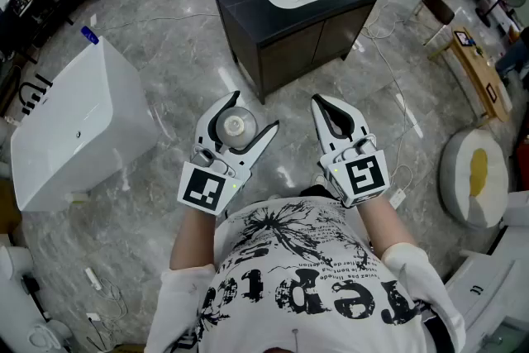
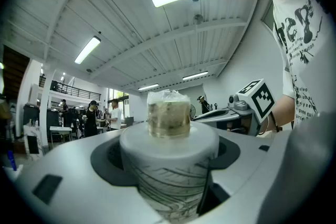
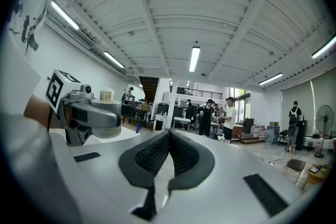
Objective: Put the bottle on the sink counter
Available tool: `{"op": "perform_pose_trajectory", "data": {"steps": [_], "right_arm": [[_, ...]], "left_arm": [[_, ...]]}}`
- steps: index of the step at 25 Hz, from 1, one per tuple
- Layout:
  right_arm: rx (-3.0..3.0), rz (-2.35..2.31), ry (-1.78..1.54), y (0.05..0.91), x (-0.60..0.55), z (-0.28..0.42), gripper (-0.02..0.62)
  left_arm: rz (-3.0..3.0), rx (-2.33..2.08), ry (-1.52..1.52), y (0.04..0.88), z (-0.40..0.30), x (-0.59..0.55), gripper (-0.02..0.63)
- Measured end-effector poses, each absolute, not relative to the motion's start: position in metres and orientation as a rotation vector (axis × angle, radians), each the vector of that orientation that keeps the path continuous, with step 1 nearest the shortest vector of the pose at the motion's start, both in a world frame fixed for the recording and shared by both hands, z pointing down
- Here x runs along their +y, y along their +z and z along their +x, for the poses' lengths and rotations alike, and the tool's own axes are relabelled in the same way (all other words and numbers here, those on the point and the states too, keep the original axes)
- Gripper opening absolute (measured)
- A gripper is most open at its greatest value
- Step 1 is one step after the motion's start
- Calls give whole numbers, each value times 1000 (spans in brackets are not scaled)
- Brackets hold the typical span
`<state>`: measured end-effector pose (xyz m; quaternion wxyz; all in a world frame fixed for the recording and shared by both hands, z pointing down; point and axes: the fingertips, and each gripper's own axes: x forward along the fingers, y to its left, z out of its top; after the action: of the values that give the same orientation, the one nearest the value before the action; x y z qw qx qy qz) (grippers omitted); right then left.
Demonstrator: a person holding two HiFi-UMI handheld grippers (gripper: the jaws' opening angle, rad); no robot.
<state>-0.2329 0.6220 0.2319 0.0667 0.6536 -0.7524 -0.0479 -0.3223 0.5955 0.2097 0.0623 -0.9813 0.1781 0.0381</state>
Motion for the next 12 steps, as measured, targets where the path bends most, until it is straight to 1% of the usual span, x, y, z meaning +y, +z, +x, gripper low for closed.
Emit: {"op": "perform_pose_trajectory", "data": {"steps": [12], "right_arm": [[-2245, 2010, -127, 240, 614, -234, 12]], "left_arm": [[-2962, 524, 124, 216, -326, 586, 350]]}}
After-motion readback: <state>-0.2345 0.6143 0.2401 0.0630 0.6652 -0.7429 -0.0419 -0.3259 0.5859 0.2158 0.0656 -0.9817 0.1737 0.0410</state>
